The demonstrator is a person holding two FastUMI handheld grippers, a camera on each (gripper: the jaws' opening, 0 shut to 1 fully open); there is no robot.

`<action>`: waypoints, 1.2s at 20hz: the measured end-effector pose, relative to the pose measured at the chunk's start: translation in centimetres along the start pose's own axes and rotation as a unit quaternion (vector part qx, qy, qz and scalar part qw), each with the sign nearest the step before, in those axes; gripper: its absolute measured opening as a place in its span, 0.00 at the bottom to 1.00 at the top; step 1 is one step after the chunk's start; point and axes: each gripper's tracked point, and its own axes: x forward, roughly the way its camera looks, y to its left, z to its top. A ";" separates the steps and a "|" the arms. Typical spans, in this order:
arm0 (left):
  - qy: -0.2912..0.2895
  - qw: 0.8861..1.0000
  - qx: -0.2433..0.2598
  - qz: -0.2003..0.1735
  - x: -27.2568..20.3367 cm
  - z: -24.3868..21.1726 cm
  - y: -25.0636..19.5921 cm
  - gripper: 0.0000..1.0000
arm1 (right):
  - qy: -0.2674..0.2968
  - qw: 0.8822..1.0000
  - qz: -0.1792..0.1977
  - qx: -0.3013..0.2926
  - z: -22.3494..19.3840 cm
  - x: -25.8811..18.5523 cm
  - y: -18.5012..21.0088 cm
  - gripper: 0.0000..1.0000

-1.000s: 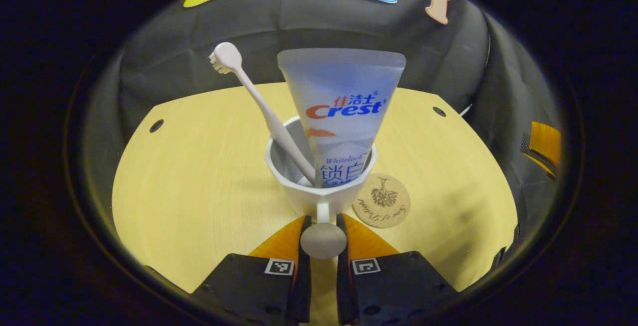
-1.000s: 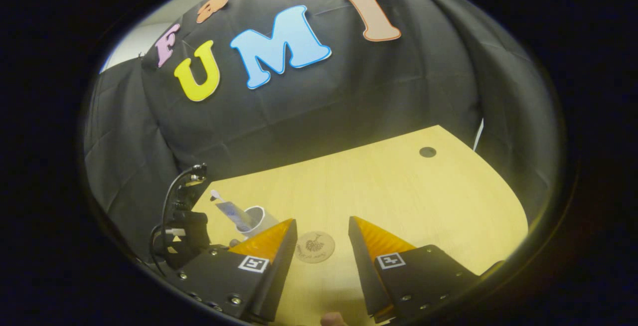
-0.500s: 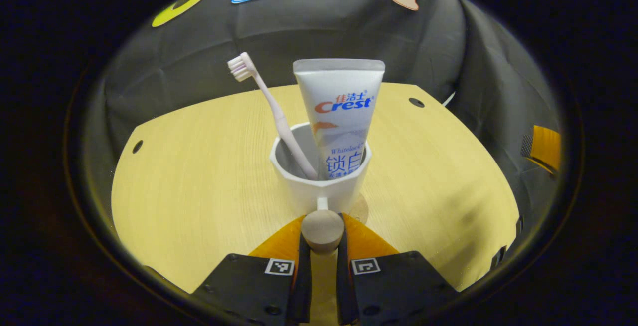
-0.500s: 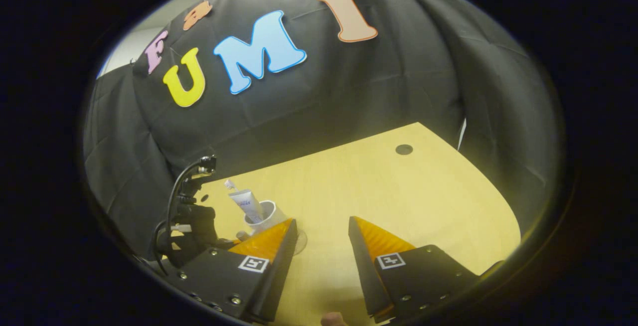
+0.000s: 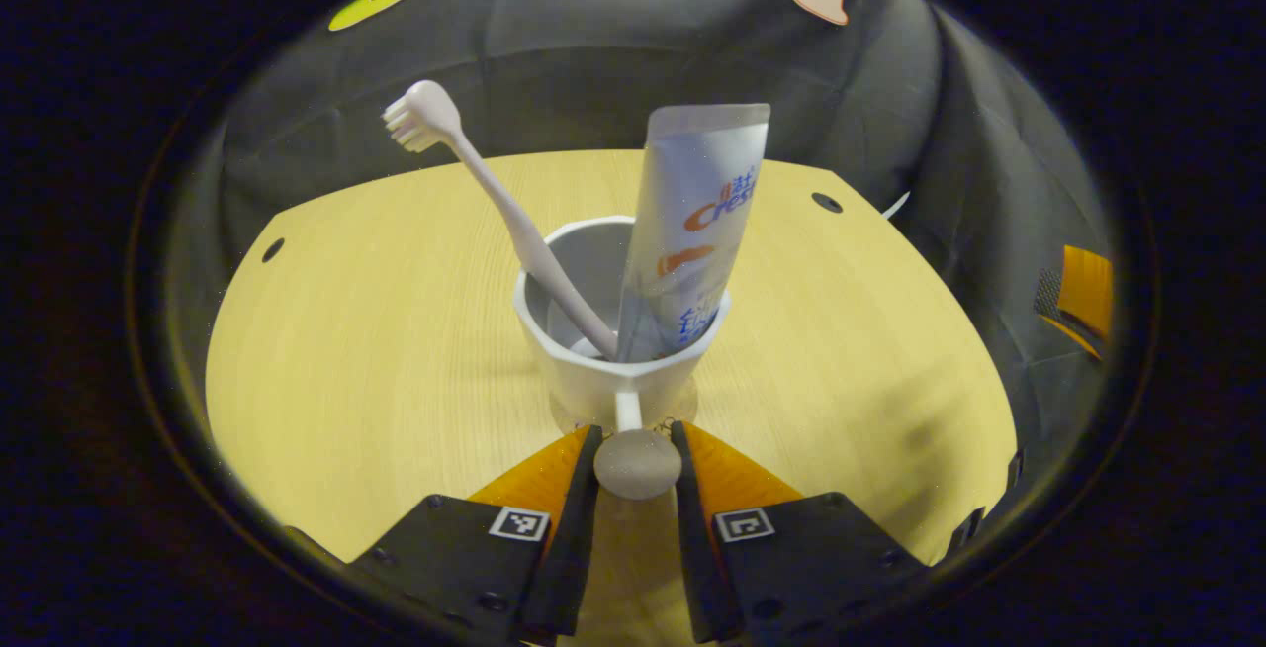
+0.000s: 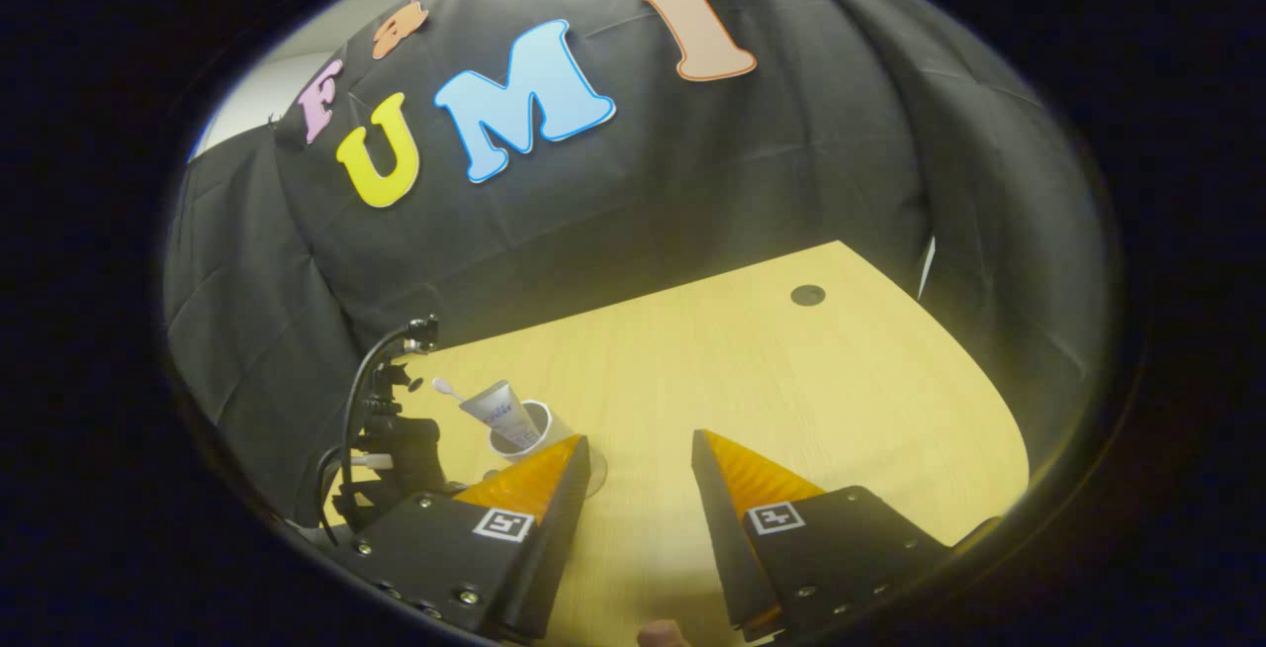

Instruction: Put the toothbrush and toothpaste on the desktop into the cup, then pick up the cup and place it on the coaster on the desktop.

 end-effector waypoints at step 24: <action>-0.333 0.943 0.015 0.021 -27.2 8.3 2.6 0.89 | -0.199 0.970 -0.072 -0.119 5.5 -8.9 7.9 0.99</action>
